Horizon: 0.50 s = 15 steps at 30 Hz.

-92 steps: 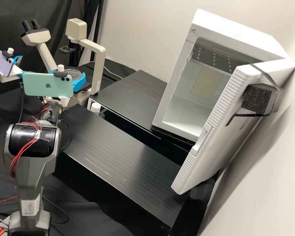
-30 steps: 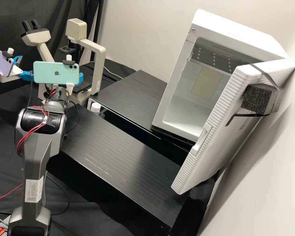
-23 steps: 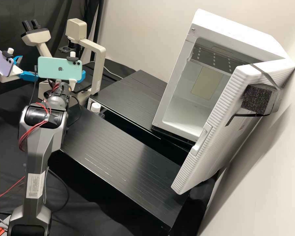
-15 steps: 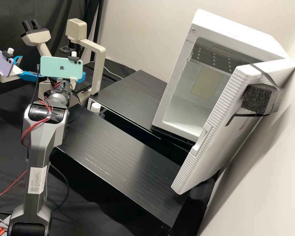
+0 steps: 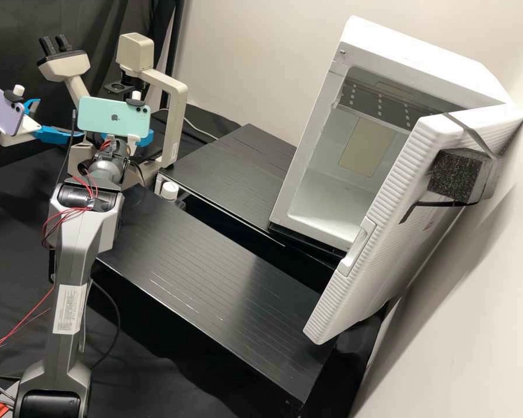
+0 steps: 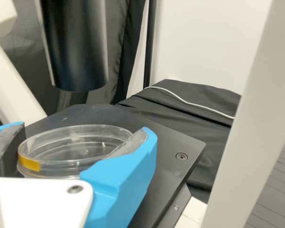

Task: Take out the petri dish and place it under the microscope.

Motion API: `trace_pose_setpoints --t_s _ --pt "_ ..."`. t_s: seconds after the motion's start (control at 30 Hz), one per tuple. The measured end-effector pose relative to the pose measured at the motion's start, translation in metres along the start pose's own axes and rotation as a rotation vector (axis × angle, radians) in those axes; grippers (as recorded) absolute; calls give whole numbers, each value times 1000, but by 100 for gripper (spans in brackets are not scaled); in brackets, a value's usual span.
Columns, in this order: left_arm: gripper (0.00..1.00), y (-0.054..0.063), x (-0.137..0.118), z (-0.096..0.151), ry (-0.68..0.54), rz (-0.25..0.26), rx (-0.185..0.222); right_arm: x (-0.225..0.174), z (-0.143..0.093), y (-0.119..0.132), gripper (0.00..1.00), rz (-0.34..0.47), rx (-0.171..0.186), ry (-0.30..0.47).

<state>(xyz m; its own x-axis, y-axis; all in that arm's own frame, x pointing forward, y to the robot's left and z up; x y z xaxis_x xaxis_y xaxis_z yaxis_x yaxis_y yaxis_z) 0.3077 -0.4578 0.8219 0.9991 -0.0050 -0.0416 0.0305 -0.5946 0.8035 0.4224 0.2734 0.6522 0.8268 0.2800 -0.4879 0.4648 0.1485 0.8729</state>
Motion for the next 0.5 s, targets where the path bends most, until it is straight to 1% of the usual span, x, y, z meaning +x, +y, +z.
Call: trace_pose_setpoints --t_s 0.03,0.13,0.3,0.33,0.37,0.5 --pt "100 0 0 0 0 0 0 2 0 1 0 5 7 -4" --pt "100 0 0 0 0 0 0 8 1 0 0 13 2 -13" --pt "100 0 0 0 0 0 0 14 3 -1 0 21 14 -27" --pt "100 0 0 0 0 0 0 14 3 0 0 21 8 -29" --pt "100 0 0 0 0 0 0 15 1 0 0 21 12 -27" --pt "100 0 0 0 0 0 0 16 0 -3 0 21 5 -36"
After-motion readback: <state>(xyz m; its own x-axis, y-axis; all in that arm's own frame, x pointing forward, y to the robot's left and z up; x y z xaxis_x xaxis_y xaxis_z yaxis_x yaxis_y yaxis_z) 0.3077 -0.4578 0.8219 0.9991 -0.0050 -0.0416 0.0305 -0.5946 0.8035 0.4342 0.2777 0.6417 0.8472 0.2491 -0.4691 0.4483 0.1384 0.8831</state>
